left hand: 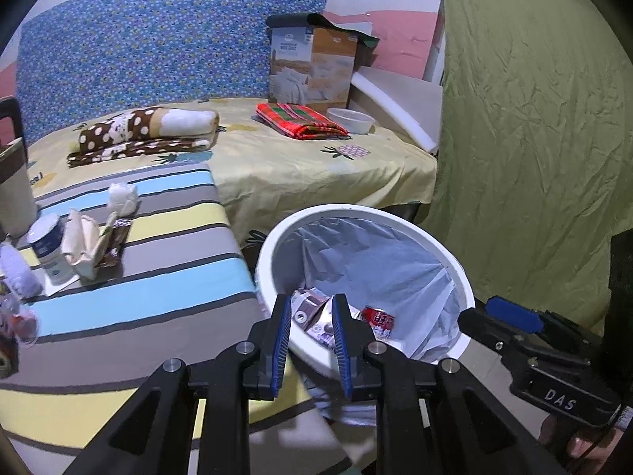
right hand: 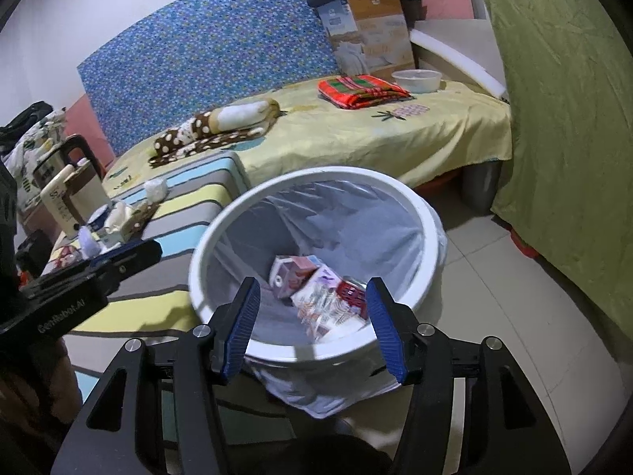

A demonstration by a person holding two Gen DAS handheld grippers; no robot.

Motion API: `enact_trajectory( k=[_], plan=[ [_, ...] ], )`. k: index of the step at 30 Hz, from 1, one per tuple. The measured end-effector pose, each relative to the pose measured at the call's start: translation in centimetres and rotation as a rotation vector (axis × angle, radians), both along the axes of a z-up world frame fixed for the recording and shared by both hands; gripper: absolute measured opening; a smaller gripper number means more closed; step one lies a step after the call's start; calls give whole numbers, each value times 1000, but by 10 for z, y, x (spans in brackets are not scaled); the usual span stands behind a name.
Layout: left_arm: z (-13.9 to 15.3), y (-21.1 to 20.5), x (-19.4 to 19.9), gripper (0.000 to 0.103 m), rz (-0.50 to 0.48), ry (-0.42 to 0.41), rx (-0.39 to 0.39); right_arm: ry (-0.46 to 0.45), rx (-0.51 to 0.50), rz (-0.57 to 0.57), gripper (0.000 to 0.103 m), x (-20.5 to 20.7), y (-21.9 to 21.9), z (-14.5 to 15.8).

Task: Collect trash
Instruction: 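Withdraw both open tools from the bin back toward the table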

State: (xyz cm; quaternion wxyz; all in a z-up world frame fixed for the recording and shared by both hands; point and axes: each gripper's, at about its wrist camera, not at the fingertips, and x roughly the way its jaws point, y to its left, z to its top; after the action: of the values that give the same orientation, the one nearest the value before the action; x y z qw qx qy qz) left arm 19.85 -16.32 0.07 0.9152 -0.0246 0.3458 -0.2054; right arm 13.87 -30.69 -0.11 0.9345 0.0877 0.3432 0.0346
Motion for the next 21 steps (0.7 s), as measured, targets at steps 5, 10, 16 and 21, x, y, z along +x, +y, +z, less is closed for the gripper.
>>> enact_trajectory(
  k=[5, 10, 16, 21],
  plan=[
    [3, 18, -13, 21, 38, -10, 6, -30, 9, 54, 57, -6, 17, 6],
    [5, 40, -27, 21, 78, -18, 9, -40, 33, 109, 57, -10, 35, 9],
    [8, 64, -46, 21, 128, -29, 16, -40, 56, 181, 57, -14, 59, 10],
    [7, 85, -60, 21, 169, -31, 17, -37, 64, 239, 57, -16, 78, 10]
  ],
)
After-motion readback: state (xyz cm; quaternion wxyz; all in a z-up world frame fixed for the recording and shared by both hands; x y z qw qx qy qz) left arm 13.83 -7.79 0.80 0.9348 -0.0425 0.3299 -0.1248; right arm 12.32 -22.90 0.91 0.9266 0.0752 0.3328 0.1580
